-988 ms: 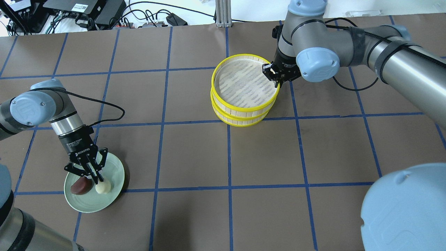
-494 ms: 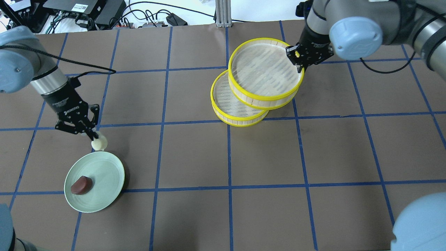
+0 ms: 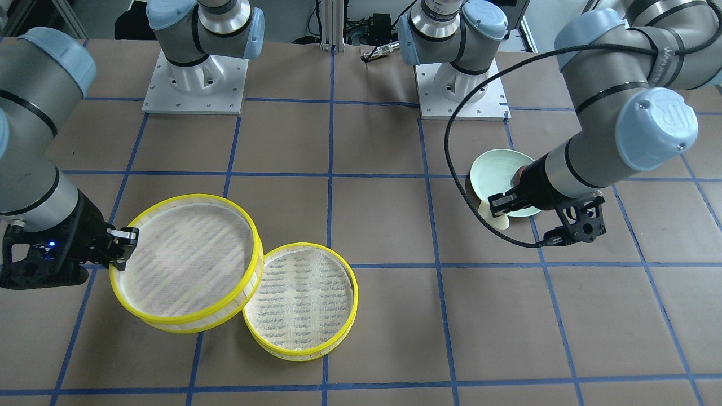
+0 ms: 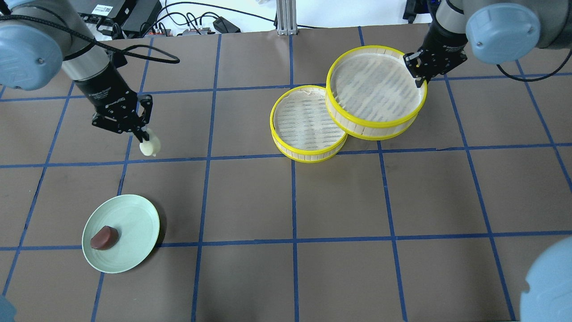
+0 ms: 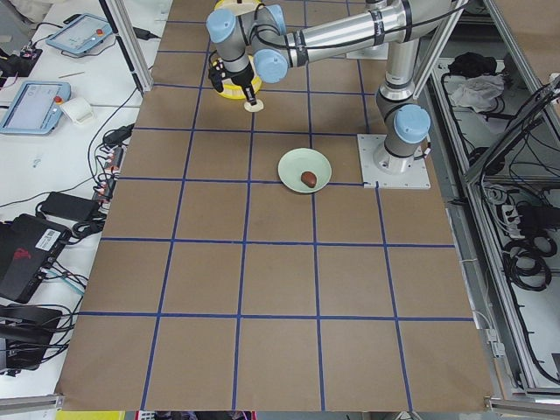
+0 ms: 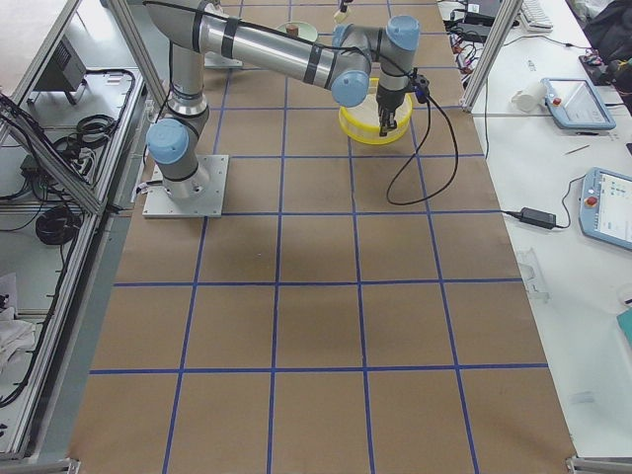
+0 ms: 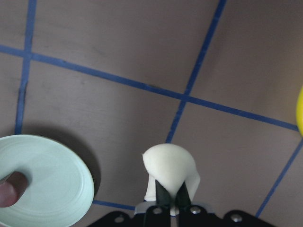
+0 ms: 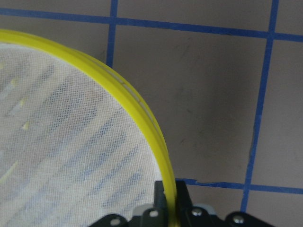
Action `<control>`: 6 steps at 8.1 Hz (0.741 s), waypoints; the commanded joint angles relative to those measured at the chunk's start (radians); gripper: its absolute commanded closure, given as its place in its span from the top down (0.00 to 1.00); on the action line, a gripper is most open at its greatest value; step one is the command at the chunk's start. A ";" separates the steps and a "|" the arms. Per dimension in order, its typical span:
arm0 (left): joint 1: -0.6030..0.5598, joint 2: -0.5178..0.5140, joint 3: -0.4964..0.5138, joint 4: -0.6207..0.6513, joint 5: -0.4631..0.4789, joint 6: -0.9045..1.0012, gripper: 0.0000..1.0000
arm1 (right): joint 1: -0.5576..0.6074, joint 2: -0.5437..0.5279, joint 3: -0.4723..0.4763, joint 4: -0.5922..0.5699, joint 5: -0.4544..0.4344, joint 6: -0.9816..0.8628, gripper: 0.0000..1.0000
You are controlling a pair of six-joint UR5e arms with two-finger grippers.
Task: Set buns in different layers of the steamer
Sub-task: 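Lift the top steamer tier with the right gripper while the left raises the bun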
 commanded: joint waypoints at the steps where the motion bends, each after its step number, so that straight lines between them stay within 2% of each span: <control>1: -0.141 -0.008 0.013 0.229 -0.109 -0.013 0.00 | -0.056 0.015 -0.001 -0.006 -0.015 -0.109 0.00; 2: -0.143 -0.017 0.010 0.275 -0.225 -0.015 0.00 | -0.061 0.024 -0.001 -0.008 -0.017 -0.121 0.00; 4: -0.158 -0.057 0.009 0.331 -0.324 -0.013 0.00 | -0.067 0.029 -0.001 -0.025 -0.047 -0.120 0.00; 6: -0.209 -0.149 0.007 0.445 -0.421 -0.056 0.00 | -0.067 0.035 0.001 -0.026 -0.049 -0.120 0.00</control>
